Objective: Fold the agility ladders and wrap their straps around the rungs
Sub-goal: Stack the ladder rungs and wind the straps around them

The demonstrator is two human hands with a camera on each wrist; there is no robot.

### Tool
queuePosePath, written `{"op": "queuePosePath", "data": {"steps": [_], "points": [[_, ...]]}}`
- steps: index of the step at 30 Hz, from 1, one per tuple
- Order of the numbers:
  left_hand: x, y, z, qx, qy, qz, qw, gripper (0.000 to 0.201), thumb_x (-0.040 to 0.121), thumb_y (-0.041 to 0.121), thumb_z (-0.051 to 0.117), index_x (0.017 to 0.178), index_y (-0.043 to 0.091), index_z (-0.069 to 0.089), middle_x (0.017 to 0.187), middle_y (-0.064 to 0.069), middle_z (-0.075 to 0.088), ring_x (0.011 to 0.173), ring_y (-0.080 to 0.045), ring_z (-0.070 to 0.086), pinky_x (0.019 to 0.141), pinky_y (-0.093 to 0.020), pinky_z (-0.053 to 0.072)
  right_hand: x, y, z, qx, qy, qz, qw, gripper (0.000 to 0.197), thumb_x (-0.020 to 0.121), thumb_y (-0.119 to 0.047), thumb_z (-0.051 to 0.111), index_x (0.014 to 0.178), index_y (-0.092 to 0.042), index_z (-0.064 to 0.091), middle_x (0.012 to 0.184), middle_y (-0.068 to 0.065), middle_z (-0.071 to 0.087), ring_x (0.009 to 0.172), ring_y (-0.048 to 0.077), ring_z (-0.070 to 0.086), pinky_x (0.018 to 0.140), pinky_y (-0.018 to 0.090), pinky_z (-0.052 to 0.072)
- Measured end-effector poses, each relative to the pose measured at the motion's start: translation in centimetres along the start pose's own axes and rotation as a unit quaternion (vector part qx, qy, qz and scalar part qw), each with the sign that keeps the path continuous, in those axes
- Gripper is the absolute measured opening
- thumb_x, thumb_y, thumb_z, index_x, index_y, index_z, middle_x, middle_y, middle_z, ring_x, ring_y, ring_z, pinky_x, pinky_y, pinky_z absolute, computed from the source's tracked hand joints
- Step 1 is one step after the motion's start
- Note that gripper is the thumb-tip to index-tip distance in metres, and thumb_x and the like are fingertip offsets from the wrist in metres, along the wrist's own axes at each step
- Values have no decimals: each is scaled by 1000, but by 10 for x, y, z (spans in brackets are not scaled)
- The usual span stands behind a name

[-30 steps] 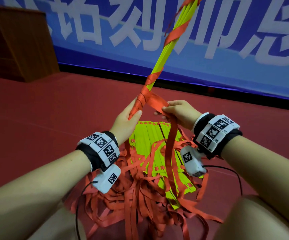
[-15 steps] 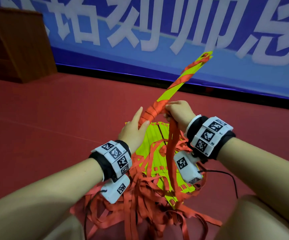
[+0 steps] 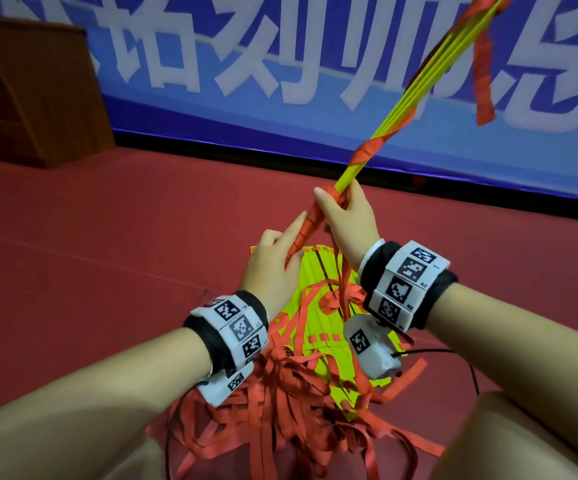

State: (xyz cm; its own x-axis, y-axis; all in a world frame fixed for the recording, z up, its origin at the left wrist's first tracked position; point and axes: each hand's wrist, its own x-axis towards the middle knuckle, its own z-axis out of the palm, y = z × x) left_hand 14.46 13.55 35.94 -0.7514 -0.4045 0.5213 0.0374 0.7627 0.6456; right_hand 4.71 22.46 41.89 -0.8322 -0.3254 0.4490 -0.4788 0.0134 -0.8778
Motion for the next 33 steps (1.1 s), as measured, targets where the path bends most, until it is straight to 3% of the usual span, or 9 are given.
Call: {"op": "queuePosePath", "data": {"steps": [3,5,8,10,11,14,20,29,33], "points": [[-1,1,2,-83,-98,-33,991,56,101,34,43,142,62,17,106,2,55,90,-30,60,76,-37,47,1,0,-2,-2,-11,-10,1000,13,93,-23,57,98,-15,48,73,3,54,69,17,52,73,39,49],[1,-3,3,-151,-136,-71,977,51,98,44,40,126,77,13,99,-6,62,81,-32,62,72,-39,49,0,1,-3,-10,-32,-17,999,16,93,-26,54,101,-12,52,86,20,61,75,19,53,75,39,48],[2,-3,5,-280,-149,-104,943,46,100,28,51,133,56,35,84,-2,62,61,-13,58,67,-37,52,-1,-1,-7,-22,-57,-33,998,29,93,-28,52,96,1,55,93,29,62,72,19,51,68,34,45],[3,0,4,-330,-137,-110,927,39,94,13,60,129,29,52,71,5,58,51,-6,54,54,-26,51,1,-3,-12,-15,-78,-32,996,24,96,-21,53,88,2,55,76,20,62,63,11,52,58,23,43],[4,1,3,-339,-119,-108,927,35,90,9,65,119,27,56,67,8,57,49,-5,53,50,-22,50,3,-5,-15,-10,-87,-25,996,21,97,-16,53,81,-2,55,65,9,59,53,6,49,53,18,40],[8,4,-2,-323,-74,-90,939,39,82,12,76,108,35,59,71,13,61,54,-7,56,51,-26,52,9,-8,-21,31,-97,16,995,28,97,-12,53,69,-12,50,45,-8,43,37,3,36,41,15,30],[11,6,-4,-270,-16,-68,960,52,76,21,81,120,32,56,83,1,70,65,-19,69,64,-35,58,15,-18,-19,120,-122,37,984,12,95,-11,55,85,-3,55,62,5,36,38,6,29,40,17,23],[12,7,-26,-356,-135,-130,915,36,85,-3,68,98,21,45,94,-16,66,61,-21,70,58,-31,59,10,-18,-19,120,-176,57,975,27,101,-13,41,76,-7,50,61,9,43,41,7,41,44,18,33],[8,6,-26,-350,-118,-137,919,36,84,-3,69,97,20,45,81,-10,63,55,-19,68,51,-27,56,10,-15,-23,62,-239,33,968,17,91,3,49,101,-7,59,70,6,50,46,5,46,50,17,39]]}}
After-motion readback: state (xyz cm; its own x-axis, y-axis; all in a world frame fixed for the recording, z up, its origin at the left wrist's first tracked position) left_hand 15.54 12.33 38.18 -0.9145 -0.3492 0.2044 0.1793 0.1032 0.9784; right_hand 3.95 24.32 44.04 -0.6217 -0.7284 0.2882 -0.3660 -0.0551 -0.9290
